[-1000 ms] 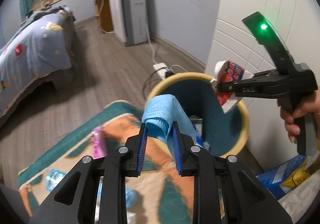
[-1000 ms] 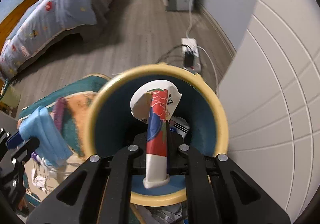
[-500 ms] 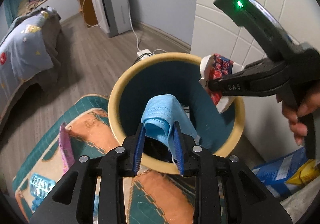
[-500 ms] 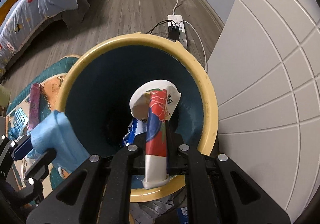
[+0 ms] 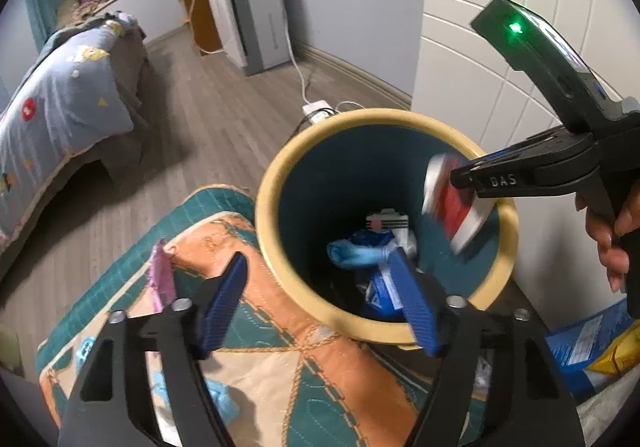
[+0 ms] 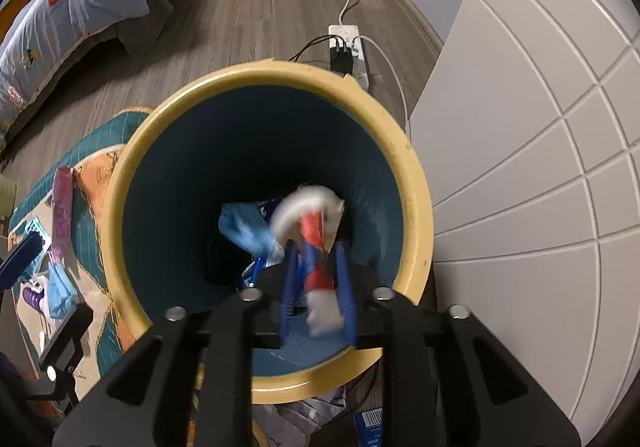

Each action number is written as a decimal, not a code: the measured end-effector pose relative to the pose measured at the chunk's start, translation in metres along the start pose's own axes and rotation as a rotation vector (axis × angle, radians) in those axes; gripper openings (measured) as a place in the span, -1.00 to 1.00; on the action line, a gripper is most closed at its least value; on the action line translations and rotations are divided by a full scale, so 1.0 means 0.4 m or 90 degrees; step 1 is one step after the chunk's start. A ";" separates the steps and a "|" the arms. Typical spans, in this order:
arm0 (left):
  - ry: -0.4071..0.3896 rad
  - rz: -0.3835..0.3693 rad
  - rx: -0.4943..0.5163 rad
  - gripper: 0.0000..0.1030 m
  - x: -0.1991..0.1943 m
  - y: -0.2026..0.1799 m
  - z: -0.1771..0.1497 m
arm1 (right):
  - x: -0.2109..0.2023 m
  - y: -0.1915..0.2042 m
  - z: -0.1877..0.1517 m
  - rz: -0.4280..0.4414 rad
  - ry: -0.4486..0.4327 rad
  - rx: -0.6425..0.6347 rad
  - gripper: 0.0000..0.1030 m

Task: Collect trash
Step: 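Open the right tool to drop the cup while the left tool releases the blue mask into the bin, then move both tools back over the trash on the mat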

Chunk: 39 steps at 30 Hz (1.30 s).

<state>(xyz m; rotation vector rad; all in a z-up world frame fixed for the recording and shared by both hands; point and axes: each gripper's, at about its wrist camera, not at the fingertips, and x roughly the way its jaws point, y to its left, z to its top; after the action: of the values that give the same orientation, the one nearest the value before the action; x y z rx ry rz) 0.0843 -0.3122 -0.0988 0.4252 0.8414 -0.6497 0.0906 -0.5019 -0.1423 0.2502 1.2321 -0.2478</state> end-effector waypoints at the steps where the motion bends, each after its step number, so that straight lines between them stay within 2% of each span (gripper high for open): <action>1: -0.003 0.004 -0.003 0.58 -0.005 0.004 -0.001 | -0.004 0.001 0.000 0.000 -0.003 0.000 -0.52; 2: -0.006 0.008 -0.006 0.63 -0.010 0.011 -0.003 | -0.008 0.002 0.000 -0.001 -0.006 -0.001 -0.51; 4: -0.010 0.014 -0.017 0.75 -0.021 0.026 -0.008 | -0.014 0.006 -0.001 -0.003 -0.009 -0.003 -0.38; 6: -0.017 0.023 -0.035 0.78 -0.035 0.050 -0.013 | -0.023 0.010 0.000 -0.005 -0.016 -0.003 0.03; 8: -0.019 0.025 -0.057 0.81 -0.048 0.075 -0.018 | -0.035 0.014 0.002 -0.003 -0.027 -0.001 0.11; 10: -0.027 0.029 -0.078 0.83 -0.067 0.102 -0.026 | -0.046 0.024 0.004 0.002 -0.033 -0.003 0.29; 12: -0.032 0.041 -0.085 0.84 -0.083 0.123 -0.034 | -0.062 0.038 0.005 0.005 -0.045 -0.011 0.62; 17: -0.031 0.059 -0.120 0.85 -0.122 0.187 -0.065 | -0.105 0.076 0.012 0.006 -0.079 -0.016 0.86; 22: -0.045 0.070 -0.142 0.86 -0.188 0.245 -0.105 | -0.140 0.141 0.011 0.005 -0.101 -0.038 0.88; 28: -0.044 0.105 -0.174 0.87 -0.258 0.342 -0.180 | -0.179 0.277 -0.004 0.016 -0.126 -0.107 0.88; 34: -0.013 0.144 -0.207 0.87 -0.304 0.421 -0.293 | -0.187 0.398 -0.039 0.025 -0.132 -0.182 0.88; 39: 0.017 0.147 -0.223 0.87 -0.320 0.458 -0.389 | -0.171 0.483 -0.072 0.053 -0.109 -0.215 0.88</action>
<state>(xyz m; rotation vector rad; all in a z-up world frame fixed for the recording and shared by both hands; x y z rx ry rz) 0.0602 -0.0423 -0.0738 0.2094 0.8956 -0.2753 0.1050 -0.3064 -0.0759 -0.0125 1.0707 0.0130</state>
